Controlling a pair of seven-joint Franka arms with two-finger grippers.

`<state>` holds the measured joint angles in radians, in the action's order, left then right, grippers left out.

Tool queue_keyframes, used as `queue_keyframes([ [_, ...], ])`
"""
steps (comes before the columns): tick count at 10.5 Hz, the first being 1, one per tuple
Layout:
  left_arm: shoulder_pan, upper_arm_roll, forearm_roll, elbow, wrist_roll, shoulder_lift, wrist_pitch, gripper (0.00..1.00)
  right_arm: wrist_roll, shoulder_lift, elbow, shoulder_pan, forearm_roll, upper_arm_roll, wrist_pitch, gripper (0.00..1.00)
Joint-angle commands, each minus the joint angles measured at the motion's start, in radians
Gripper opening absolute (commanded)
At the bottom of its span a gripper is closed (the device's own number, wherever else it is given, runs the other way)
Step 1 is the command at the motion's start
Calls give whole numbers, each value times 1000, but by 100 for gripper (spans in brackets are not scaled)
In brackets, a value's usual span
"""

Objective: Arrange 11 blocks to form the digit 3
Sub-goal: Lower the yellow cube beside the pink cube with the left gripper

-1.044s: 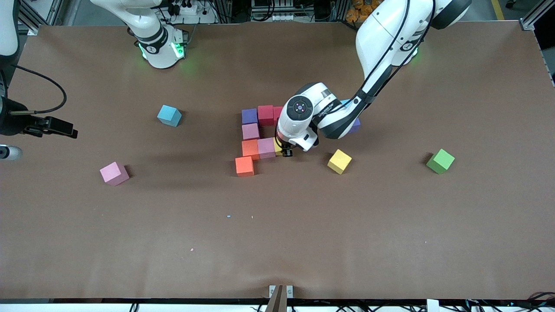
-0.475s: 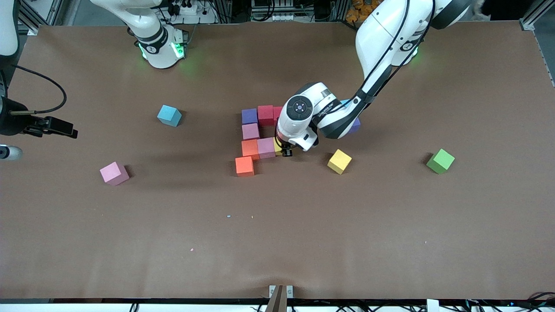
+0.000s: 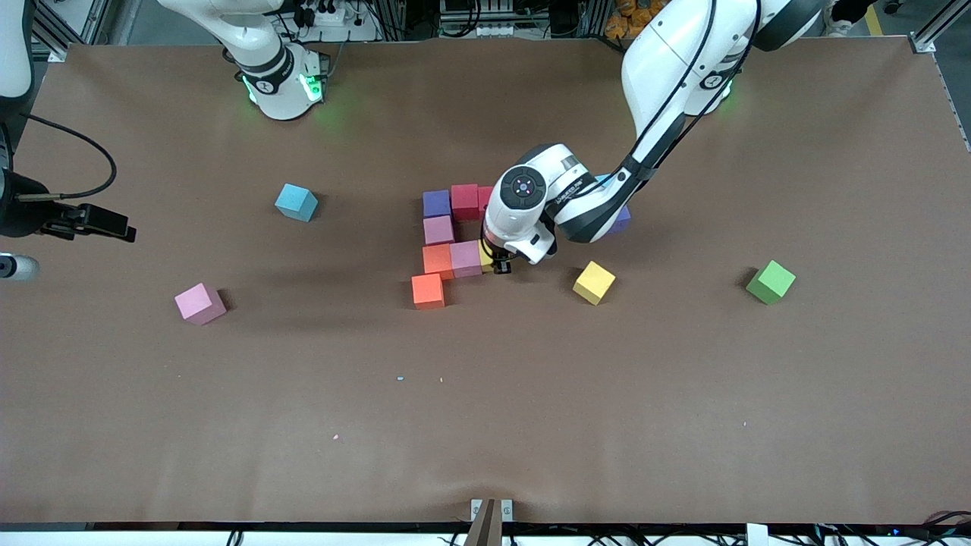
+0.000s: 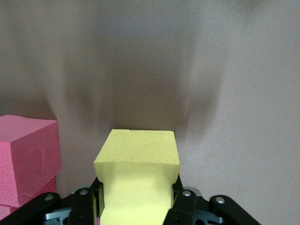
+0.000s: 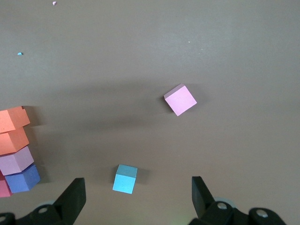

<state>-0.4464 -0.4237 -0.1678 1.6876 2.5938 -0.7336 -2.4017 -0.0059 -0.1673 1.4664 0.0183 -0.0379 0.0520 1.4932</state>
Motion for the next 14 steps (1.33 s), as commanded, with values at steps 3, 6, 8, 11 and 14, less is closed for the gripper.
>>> queue_keyframes([
  [3,-5,6,-25,20,26,0,-28,100,-3,3,-4,18,-17,-4,-11,100],
  [6,-5,6,-25,20,26,5,-28,100,-3,3,-4,23,-19,-4,-11,100],
  [8,0,3,-16,21,28,17,-19,100,-3,3,-4,23,-19,-4,-11,100],
  [11,5,2,-12,21,28,37,-14,100,-3,3,-4,23,-19,-4,-11,100],
  [14,9,0,-12,21,43,81,41,100,-3,3,-4,23,-19,-4,-11,100],
])
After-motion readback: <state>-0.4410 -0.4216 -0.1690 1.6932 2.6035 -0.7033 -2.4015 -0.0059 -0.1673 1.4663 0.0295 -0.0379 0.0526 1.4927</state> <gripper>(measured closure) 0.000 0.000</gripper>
